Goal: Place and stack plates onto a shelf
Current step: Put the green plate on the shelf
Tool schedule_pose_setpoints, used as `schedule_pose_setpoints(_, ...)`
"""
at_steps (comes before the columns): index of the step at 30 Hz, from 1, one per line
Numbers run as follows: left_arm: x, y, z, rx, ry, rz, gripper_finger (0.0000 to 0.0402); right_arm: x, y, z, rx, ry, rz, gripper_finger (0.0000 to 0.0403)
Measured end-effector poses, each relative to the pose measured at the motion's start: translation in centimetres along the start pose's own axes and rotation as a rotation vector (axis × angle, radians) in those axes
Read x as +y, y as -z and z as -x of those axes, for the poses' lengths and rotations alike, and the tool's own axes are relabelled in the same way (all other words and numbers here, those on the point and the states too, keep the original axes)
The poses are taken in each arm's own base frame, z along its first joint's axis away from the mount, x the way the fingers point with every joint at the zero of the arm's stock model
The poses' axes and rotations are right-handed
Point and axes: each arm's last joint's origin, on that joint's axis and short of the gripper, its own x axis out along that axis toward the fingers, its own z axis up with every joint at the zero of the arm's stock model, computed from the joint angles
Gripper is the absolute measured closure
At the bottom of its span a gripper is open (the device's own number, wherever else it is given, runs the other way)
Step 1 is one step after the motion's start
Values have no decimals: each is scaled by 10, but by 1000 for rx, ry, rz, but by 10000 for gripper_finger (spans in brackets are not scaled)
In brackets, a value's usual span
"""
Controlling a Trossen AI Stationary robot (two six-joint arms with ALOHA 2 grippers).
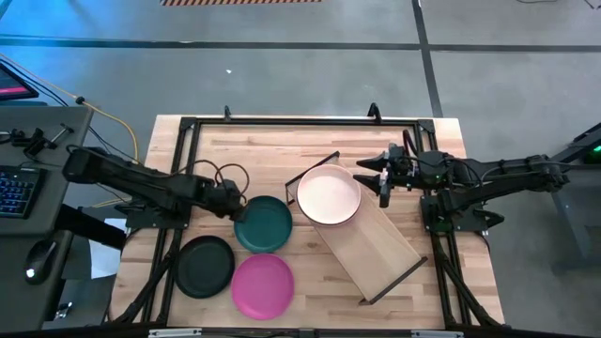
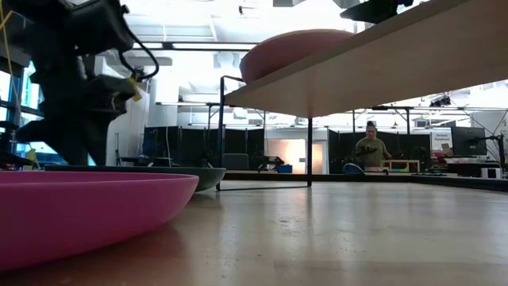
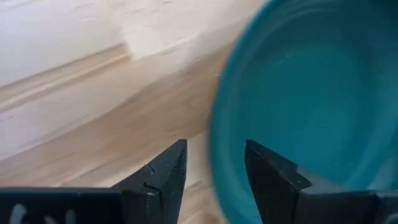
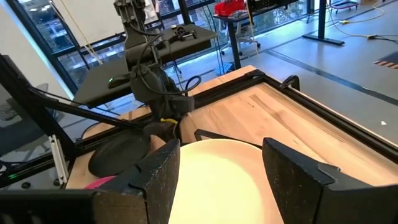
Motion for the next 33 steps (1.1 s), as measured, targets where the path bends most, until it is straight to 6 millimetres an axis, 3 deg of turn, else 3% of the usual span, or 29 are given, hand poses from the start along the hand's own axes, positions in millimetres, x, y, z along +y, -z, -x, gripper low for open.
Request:
schedule_pose_setpoints(9,0,2,-16,52,-66,3,262,0,0,0,3,0,1,192)
schedule_pose_setpoints(12,-2,2,-18,62,-57,-8,303,0,1,0,5,1,2,192)
schedule_pose_setpoints(15,-2,2,-16,59,-42,-30,374,0,1,0,5,4,-2,192)
schedule_pose_setpoints(18,-3,-1,-5,38,13,-29,389,0,-1,0,-9,1,-27,192)
schedule_pose_setpoints(21,-2,-6,15,-19,41,-36,397,2,-6,0,-58,-17,-79,192)
schedule_pose_setpoints(33,-19,-29,151,-271,294,-232,400,5,-17,1,-170,-53,-215,192)
